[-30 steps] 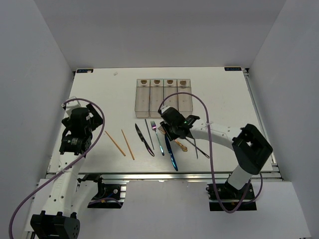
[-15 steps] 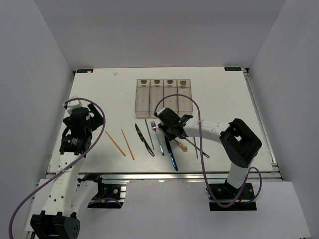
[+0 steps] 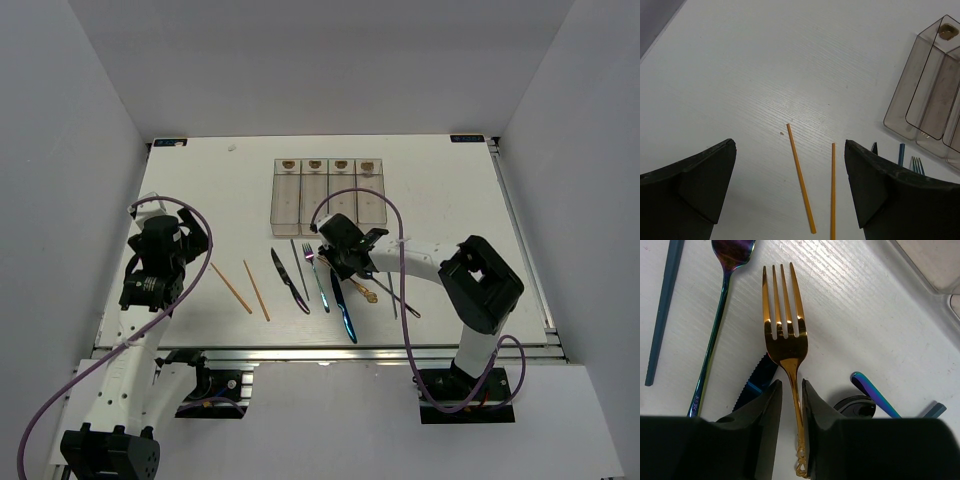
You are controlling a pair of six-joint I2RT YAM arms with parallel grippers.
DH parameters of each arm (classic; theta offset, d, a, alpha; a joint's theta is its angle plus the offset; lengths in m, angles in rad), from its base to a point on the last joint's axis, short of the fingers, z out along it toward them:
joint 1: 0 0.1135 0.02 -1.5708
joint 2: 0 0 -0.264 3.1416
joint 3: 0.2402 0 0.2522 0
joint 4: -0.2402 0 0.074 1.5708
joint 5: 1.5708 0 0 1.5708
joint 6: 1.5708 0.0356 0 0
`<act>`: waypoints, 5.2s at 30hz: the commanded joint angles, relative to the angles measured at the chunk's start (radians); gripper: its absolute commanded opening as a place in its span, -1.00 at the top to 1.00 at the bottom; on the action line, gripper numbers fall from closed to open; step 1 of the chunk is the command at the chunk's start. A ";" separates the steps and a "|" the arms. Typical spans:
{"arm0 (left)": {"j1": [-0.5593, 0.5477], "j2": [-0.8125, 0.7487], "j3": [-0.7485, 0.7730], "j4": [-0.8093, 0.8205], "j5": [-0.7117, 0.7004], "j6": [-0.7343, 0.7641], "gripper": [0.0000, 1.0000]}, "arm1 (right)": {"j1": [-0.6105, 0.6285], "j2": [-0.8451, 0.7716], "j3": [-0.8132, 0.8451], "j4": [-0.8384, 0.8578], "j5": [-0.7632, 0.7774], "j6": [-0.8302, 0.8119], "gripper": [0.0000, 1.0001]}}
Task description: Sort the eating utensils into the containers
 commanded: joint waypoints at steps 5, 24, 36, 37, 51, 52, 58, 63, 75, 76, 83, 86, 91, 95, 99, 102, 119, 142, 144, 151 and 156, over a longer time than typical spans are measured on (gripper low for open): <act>-0.006 -0.007 0.010 0.028 0.016 0.012 -0.96 | -0.003 0.034 -0.010 0.024 -0.016 -0.008 0.54; -0.009 -0.007 0.012 0.031 0.023 0.013 -0.96 | -0.017 -0.213 0.072 -0.056 0.034 0.043 1.00; -0.007 -0.001 0.012 0.034 0.026 0.013 -0.96 | -0.315 -0.048 0.389 0.022 0.168 0.186 1.00; -0.009 -0.001 0.010 0.034 0.026 0.013 -0.96 | -0.333 0.010 0.423 0.022 0.181 0.187 1.00; -0.009 0.009 0.007 0.040 0.046 0.018 -0.96 | -0.394 0.345 0.705 0.047 0.263 0.146 1.00; -0.009 0.010 0.006 0.040 0.046 0.018 -0.96 | -0.396 0.341 0.687 0.051 0.261 0.146 1.00; -0.011 0.009 0.007 0.040 0.049 0.019 -0.96 | -0.396 0.293 0.593 0.088 0.240 0.158 0.58; -0.009 0.006 0.006 0.042 0.049 0.021 -0.96 | -0.396 0.264 0.582 0.078 0.221 0.161 0.33; -0.011 0.001 0.013 0.024 -0.009 0.007 -0.96 | -0.215 0.094 0.495 -0.008 0.140 0.175 -0.23; -0.011 0.004 0.015 0.020 -0.015 0.003 -0.96 | -0.192 0.086 0.475 -0.008 0.143 0.186 -0.25; -0.009 0.009 0.016 0.017 -0.018 0.002 -0.96 | -0.003 0.083 0.369 -0.010 0.169 0.269 -0.16; -0.011 0.006 0.013 0.019 -0.014 0.002 -0.96 | 0.047 0.121 0.362 -0.031 0.155 0.292 -0.04; -0.011 -0.001 0.015 0.022 -0.006 0.006 -0.96 | 0.076 0.187 0.371 -0.063 0.157 0.302 0.09; -0.011 -0.004 0.013 0.022 -0.003 0.006 -0.96 | 0.095 0.198 0.343 -0.051 0.137 0.316 0.14; -0.011 -0.008 0.012 0.025 0.003 0.007 -0.96 | 0.106 0.203 0.313 -0.047 0.143 0.331 0.16; -0.009 -0.007 0.012 0.025 0.006 0.009 -0.96 | 0.109 0.201 0.280 -0.033 0.135 0.344 0.18; -0.009 -0.013 0.010 0.030 0.016 0.012 -0.96 | 0.110 0.197 0.240 -0.016 0.166 0.374 1.00; -0.009 -0.004 0.009 0.036 0.036 0.013 -0.97 | -0.274 0.092 0.516 0.033 0.100 0.131 1.00; -0.011 -0.002 0.009 0.034 0.037 0.013 -0.96 | -0.319 0.164 0.607 0.019 0.099 0.112 1.00; -0.009 0.002 0.009 0.036 0.036 0.015 -0.96 | -0.385 0.319 0.765 -0.030 0.097 0.103 1.00; -0.011 0.002 0.007 0.037 0.042 0.016 -0.96 | -0.410 0.353 0.727 -0.001 0.111 0.101 1.00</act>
